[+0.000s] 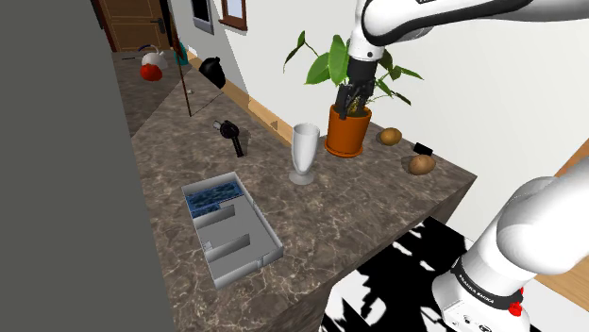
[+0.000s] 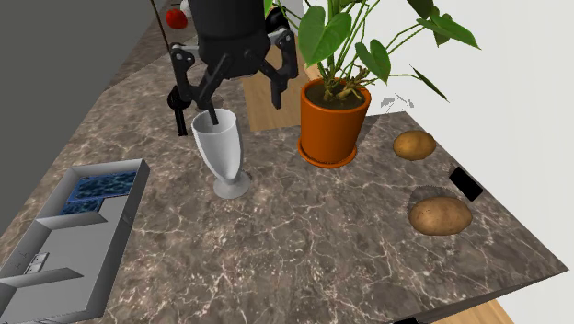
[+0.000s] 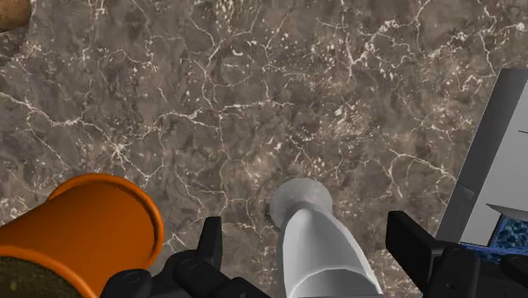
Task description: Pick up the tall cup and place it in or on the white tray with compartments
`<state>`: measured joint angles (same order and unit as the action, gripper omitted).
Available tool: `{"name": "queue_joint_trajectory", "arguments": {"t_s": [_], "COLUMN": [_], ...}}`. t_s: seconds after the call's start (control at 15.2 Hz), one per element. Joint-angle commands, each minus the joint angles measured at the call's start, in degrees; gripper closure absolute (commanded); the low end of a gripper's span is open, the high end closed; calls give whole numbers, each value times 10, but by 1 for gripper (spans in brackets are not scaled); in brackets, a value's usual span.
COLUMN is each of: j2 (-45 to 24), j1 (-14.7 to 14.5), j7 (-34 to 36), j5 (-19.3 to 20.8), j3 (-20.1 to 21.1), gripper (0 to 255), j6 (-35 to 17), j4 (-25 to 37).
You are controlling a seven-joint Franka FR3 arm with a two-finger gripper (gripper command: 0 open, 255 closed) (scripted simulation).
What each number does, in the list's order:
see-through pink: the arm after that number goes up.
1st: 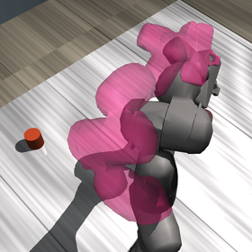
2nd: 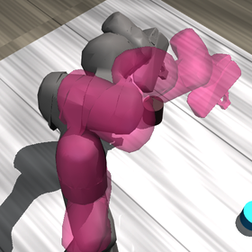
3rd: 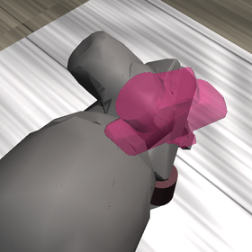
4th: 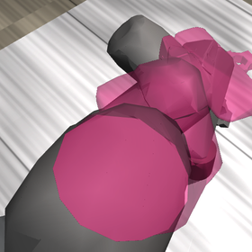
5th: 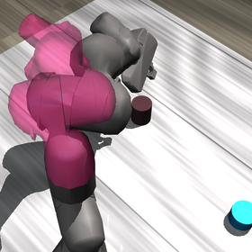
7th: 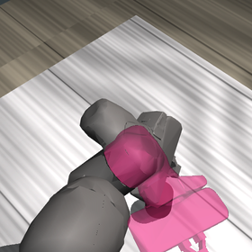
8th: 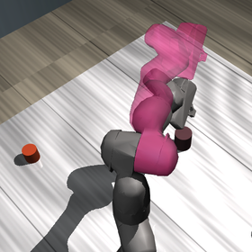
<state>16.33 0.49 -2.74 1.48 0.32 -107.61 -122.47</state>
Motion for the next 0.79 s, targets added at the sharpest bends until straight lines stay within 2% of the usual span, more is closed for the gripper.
{"name": "queue_joint_trajectory", "arguments": {"t_s": [0.0,0.66,0.73], "j2": [-45,-259,-261], "j1": [-1,-3,-3], "j7": [-1,-13,-13], "j5": [-3,-14,-14], "j3": [0,2,2], "gripper": [0,0,0], "j6": [-24,-77,-84], "j4": [21,181,176]}}
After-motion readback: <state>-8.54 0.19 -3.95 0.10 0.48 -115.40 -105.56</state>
